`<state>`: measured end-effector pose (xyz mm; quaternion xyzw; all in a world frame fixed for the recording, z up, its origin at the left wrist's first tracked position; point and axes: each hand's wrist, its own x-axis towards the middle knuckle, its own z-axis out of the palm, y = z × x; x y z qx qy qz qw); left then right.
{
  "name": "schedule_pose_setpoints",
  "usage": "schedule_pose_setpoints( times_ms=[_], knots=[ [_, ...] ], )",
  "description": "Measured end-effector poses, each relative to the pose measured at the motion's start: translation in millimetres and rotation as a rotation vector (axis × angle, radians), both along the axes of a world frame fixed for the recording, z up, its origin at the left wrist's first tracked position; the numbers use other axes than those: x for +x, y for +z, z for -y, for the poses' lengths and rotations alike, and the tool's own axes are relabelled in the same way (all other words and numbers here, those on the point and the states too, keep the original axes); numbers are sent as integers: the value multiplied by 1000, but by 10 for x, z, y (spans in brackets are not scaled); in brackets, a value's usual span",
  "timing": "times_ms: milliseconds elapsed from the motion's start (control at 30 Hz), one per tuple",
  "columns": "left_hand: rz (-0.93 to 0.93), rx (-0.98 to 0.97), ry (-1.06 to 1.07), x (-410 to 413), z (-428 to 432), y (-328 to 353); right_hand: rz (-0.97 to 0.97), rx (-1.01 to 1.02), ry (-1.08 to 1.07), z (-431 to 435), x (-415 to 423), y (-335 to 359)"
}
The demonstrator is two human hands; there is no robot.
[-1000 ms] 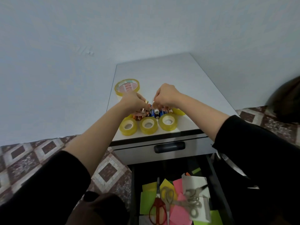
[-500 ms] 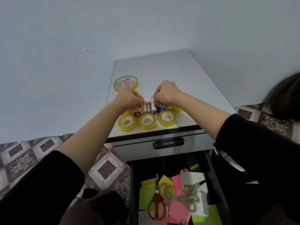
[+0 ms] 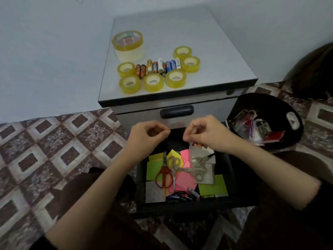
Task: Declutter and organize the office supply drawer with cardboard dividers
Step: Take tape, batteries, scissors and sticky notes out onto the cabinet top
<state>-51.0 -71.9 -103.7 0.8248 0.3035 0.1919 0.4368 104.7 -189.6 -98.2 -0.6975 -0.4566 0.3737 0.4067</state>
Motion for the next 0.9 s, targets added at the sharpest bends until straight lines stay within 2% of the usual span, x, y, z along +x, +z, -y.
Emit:
schedule_pose_setpoints(
  times_ms=[200,300,400,567,733,900],
  knots=[
    [-256,-143,-51,-273,261,-896,-6,-221,-5,427,-111,-970],
    [-413,-120,-157,-311,311,-1177,-11,-281,-22,497,-96,-1253],
    [-595,-53,-321,-299,327,-1401,74,-353,6,496,-76,-1492],
    [-690,-127,-459,-210,323,-1642,209,-560,149,513,2,-1844],
    [-819,-192,-538,-133,330,-1862,266,-814,258,582,106,-2064],
    [-897,-129,-563,-131,298,-1996,438,-944,389,555,149,-2121]
  ],
)
